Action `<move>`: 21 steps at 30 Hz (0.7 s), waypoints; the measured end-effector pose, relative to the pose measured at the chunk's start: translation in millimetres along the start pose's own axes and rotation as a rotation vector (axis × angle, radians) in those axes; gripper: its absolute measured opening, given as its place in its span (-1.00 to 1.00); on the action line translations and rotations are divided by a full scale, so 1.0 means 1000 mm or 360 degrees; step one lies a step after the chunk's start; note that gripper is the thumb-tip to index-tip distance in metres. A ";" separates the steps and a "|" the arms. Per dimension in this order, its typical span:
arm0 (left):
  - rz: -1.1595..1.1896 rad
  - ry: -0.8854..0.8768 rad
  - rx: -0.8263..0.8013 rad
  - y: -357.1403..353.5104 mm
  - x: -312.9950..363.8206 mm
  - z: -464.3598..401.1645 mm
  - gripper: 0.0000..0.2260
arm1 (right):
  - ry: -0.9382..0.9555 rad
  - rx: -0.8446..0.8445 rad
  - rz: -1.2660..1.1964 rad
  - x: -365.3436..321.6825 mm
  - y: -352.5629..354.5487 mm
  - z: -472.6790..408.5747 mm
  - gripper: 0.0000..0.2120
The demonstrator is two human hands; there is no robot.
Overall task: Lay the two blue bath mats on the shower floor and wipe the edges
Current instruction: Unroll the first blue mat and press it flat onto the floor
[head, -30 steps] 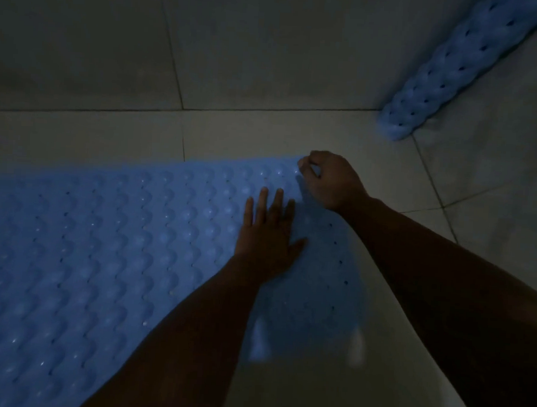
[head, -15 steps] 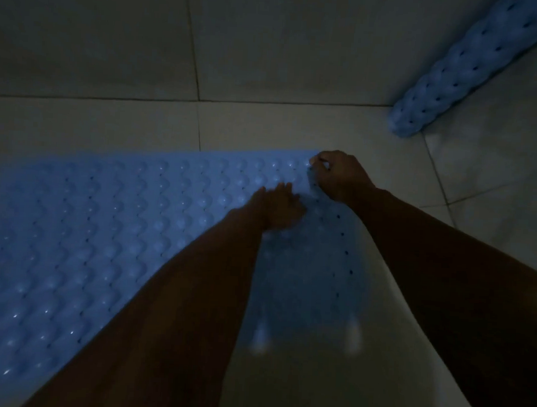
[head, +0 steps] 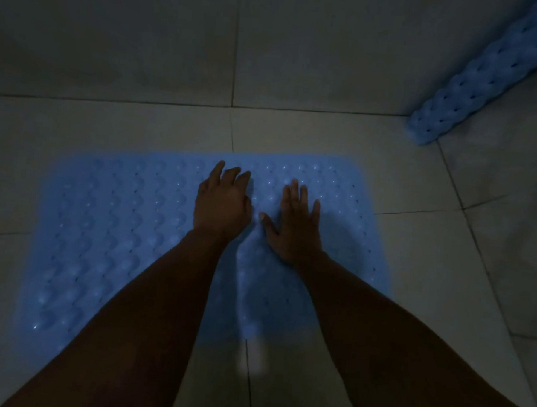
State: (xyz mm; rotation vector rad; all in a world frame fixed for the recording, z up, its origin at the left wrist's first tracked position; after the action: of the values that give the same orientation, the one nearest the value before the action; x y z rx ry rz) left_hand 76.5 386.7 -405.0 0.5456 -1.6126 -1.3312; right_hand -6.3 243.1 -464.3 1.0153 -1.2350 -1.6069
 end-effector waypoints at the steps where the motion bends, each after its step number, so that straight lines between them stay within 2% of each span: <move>1: 0.0001 0.0012 0.0011 -0.002 -0.006 0.002 -0.50 | 0.0005 0.0056 0.0021 -0.001 0.001 0.002 -0.13; 4: 0.0022 0.0038 0.0063 -0.004 -0.016 0.007 -0.48 | 0.0001 0.0158 0.0025 -0.003 0.001 0.004 -0.13; 8: 0.0071 0.0054 0.0101 -0.008 -0.023 0.008 -0.43 | -0.0018 0.0107 -0.0029 -0.004 0.000 0.001 -0.11; 10: 0.0080 0.0067 0.0095 -0.008 -0.024 0.007 -0.47 | -0.0033 -0.0080 -0.0168 0.001 0.000 -0.006 -0.16; 12: 0.0076 0.0102 0.0030 -0.008 -0.023 0.006 -0.50 | -0.0047 -0.0381 -0.0269 0.009 0.003 -0.021 -0.25; 14: 0.0074 0.0100 -0.0064 -0.013 -0.013 0.005 -0.50 | 0.0009 -0.0585 -0.0405 0.012 0.024 -0.038 -0.45; 16: 0.0100 0.0028 -0.0159 -0.020 0.006 0.003 -0.48 | 0.0116 -0.0461 -0.0505 0.011 0.058 -0.056 -0.67; 19: 0.0010 -0.0159 -0.0353 -0.048 0.035 0.001 -0.46 | 0.0075 -0.0221 -0.0561 0.015 0.092 -0.073 -0.75; 21: -0.0162 -0.0225 -0.0436 -0.071 0.040 0.010 -0.33 | 0.0082 -0.0078 -0.0564 0.013 0.102 -0.077 -0.76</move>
State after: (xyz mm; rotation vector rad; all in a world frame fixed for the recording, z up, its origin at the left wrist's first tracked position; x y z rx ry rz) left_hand 33.5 337.3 -455.3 0.3772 -1.4966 -1.6677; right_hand 76.2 192.9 -380.4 1.2902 -1.0156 -1.8551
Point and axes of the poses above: each hand's wrist, its own z-axis away from the middle knuckle, its own y-axis out of the back of the hand, x = y × z, the point moved 8 cm from there along -z, towards the middle knuckle, and after that the axes turned 2 degrees about z, right-handed, at the moved point
